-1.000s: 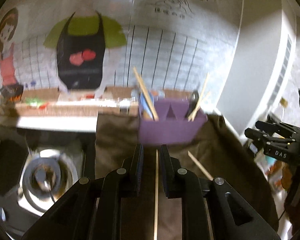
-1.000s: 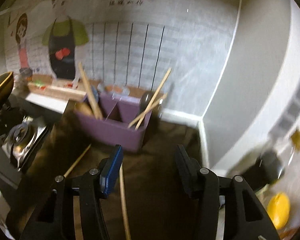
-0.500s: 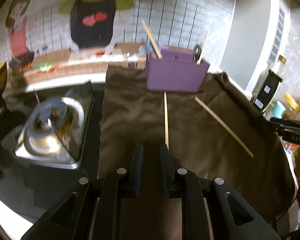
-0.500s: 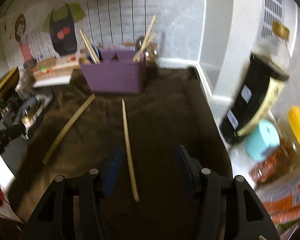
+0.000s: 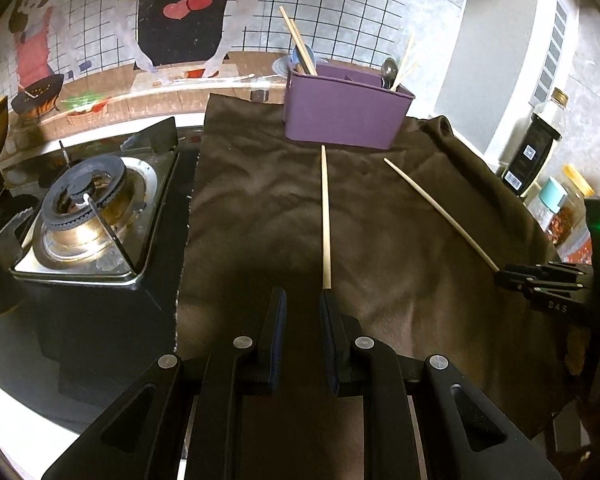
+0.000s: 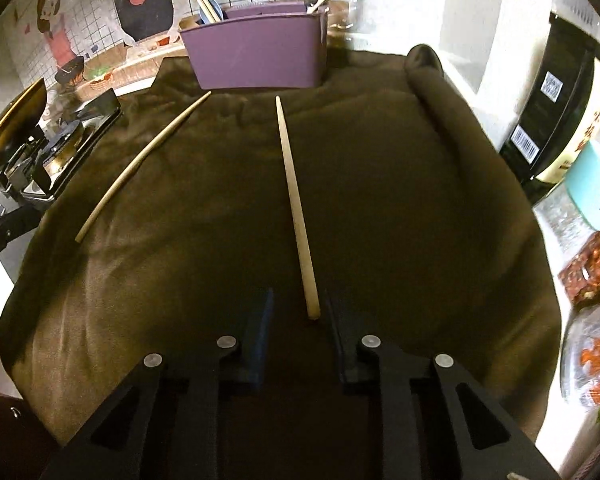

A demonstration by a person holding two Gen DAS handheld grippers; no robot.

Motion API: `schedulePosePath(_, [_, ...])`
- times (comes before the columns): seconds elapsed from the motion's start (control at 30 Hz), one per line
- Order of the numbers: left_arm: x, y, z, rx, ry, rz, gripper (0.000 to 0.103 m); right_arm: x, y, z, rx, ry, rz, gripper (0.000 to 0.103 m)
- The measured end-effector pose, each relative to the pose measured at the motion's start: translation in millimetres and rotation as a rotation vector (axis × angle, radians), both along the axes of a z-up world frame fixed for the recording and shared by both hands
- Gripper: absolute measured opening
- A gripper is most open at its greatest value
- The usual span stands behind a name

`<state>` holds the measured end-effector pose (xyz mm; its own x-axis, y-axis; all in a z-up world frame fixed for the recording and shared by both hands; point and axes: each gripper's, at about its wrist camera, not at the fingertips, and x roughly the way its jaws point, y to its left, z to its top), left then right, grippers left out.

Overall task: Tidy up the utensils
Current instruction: 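Lower both tools to the last single chopsticks on the cloth, then grasp a single chopstick with the left tool while the right tool grasps the other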

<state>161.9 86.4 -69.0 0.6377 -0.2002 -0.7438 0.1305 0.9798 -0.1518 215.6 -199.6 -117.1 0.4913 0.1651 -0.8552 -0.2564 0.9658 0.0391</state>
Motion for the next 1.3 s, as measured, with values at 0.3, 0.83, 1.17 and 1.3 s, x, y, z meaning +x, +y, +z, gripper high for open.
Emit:
schedulePosePath(0.3, [1, -3, -9, -0.010, 0.029, -0.002, 0.018, 6, 2, -5, -0.020, -0.006, -0.022, 0.015])
schedulePosePath(0.83, [5, -11, -21, -0.024, 0.082, -0.041, 0.019, -7, 11, 18, -0.004, -0.065, 0.000, 0.006])
schedulePosePath(1.17, [7, -18, -24, 0.028, 0.064, -0.016, 0.033, -9, 8, 18, 0.013, -0.060, -0.011, 0.006])
schedulePosePath(1.3, [13, -25, -28, 0.080, 0.068, -0.021, 0.033, -9, 7, 18, 0.012, -0.065, -0.005, 0.006])
